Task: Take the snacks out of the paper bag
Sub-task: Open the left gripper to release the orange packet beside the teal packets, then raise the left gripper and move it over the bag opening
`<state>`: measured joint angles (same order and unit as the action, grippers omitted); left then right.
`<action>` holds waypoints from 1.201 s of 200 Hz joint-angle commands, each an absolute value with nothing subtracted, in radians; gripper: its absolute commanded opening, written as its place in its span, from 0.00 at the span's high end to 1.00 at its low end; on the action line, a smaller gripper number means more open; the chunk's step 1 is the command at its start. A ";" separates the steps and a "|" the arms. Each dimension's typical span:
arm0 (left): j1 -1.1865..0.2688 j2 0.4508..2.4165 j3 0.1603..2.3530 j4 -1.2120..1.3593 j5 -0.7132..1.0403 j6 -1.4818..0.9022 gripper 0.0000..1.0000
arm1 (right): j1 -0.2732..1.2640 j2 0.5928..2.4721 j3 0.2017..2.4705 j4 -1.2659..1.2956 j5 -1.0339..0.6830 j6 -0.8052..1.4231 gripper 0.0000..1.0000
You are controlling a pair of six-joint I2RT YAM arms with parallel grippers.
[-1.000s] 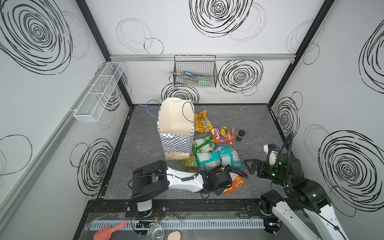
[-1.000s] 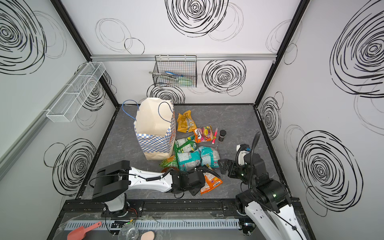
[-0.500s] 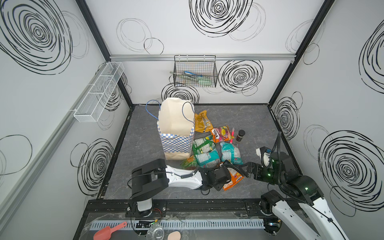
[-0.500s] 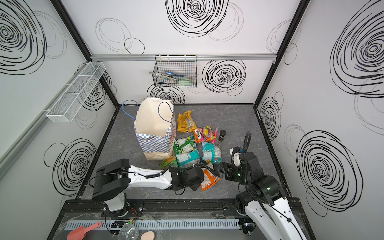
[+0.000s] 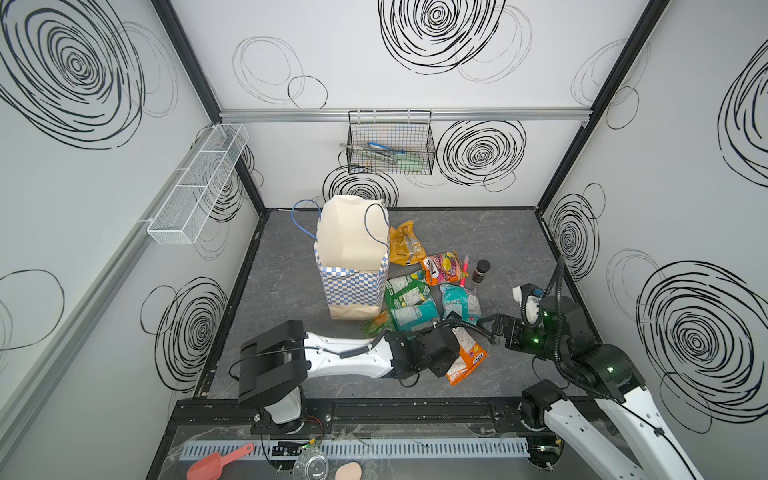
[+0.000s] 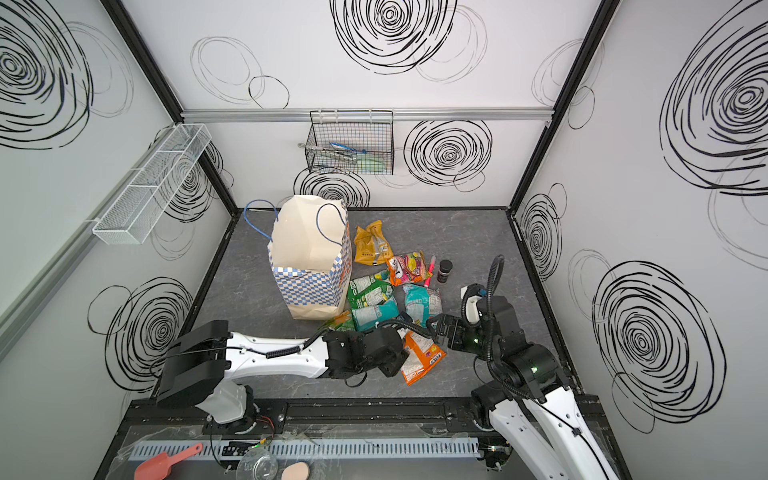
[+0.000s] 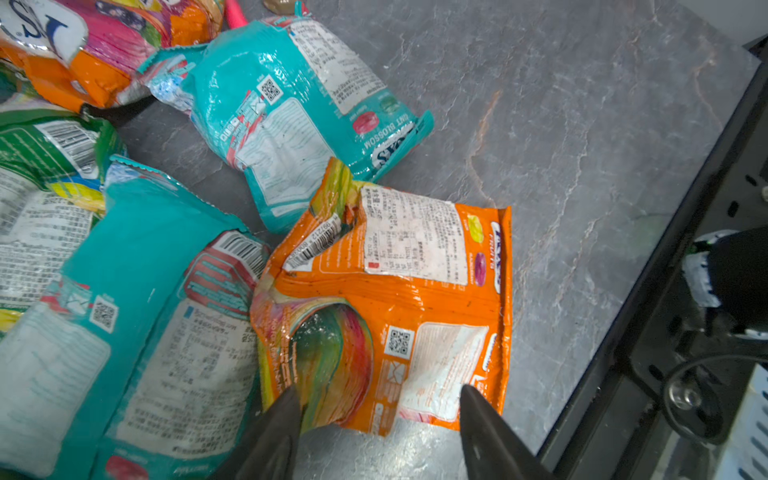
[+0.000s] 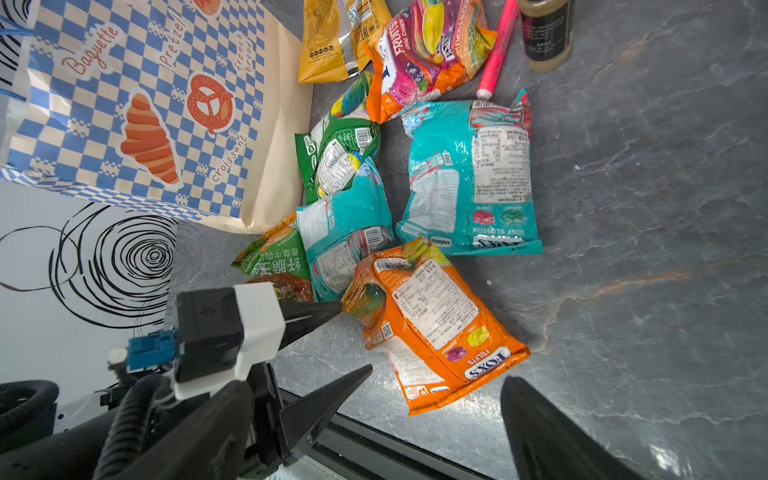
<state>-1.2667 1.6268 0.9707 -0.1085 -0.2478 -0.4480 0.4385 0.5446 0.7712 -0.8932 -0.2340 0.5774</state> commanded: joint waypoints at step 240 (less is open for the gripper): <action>-0.546 1.295 1.802 -0.675 -0.213 -0.242 0.01 | 0.613 0.775 1.160 -0.503 -0.255 0.501 0.03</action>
